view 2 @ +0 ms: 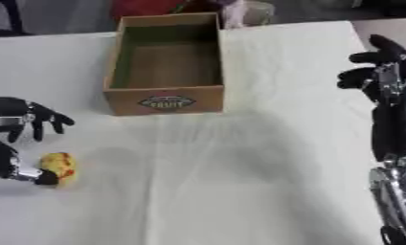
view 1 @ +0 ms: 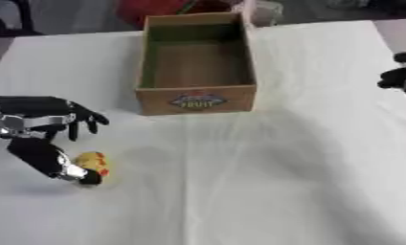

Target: Pick up objects on the table and place them in the box.

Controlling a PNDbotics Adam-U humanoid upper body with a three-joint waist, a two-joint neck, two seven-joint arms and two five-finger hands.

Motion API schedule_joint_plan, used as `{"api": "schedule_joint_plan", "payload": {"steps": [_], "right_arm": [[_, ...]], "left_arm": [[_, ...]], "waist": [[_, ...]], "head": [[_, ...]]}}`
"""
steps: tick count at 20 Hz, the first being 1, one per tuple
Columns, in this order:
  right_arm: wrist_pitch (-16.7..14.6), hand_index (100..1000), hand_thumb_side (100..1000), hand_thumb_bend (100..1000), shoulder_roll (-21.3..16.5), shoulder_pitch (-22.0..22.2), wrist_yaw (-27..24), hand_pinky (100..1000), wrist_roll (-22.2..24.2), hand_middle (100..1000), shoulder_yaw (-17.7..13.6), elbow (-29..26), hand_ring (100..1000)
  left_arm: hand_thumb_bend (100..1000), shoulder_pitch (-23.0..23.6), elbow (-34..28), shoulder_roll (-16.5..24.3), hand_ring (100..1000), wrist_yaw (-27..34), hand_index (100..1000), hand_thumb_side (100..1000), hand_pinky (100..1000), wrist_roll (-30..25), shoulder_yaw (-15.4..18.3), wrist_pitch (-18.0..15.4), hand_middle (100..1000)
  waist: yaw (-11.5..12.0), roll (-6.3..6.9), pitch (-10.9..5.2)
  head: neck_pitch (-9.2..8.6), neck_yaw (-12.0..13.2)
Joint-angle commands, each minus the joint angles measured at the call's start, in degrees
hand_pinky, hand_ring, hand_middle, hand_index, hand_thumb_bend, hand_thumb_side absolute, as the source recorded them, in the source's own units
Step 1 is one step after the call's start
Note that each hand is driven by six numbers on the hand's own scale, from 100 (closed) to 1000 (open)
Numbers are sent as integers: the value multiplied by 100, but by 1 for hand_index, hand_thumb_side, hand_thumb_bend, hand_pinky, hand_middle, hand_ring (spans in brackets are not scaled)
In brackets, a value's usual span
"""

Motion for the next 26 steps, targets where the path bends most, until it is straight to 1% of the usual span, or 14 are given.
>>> {"api": "schedule_joint_plan", "payload": {"steps": [1,4,9,13,20,24,26], "right_arm": [[-7,851,772,100,-67,-50,-3,563,27,625,-8,-113,562],[-6,850,773,100,-58,-49,-1,563,38,625,-7,-113,563],[-2,851,774,100,-39,-46,-1,564,39,626,-15,-113,564],[8,852,774,100,-25,-39,-2,565,45,626,-17,-113,564],[21,853,774,100,0,-35,-1,566,52,626,-22,-113,566],[26,854,775,100,8,-35,-6,566,53,626,-25,-113,567],[22,855,776,100,10,-37,-7,567,49,626,-31,-113,567]], "left_arm": [[680,-47,139,166,662,-294,924,705,455,2,36,-142,739],[679,-38,264,137,657,-403,912,716,457,2,25,-225,705],[679,-19,465,87,626,-480,888,725,433,2,-30,-292,657],[686,-35,457,37,595,-593,837,731,392,7,41,-214,612],[681,-32,360,-29,567,-683,795,728,350,245,28,-72,583],[660,-35,391,-68,545,-807,765,706,314,360,-68,-75,563],[634,-22,440,-83,534,-867,757,672,297,365,-115,-109,556]], "waist": [[1,-3,-92],[-2,-6,-89],[-7,-14,-82],[-8,-22,-78],[-15,-31,-69],[-19,-30,-67],[-25,-27,-66]], "head": [[-4,24],[-9,29],[-22,52],[-20,51],[-9,60],[0,80],[4,82]]}}
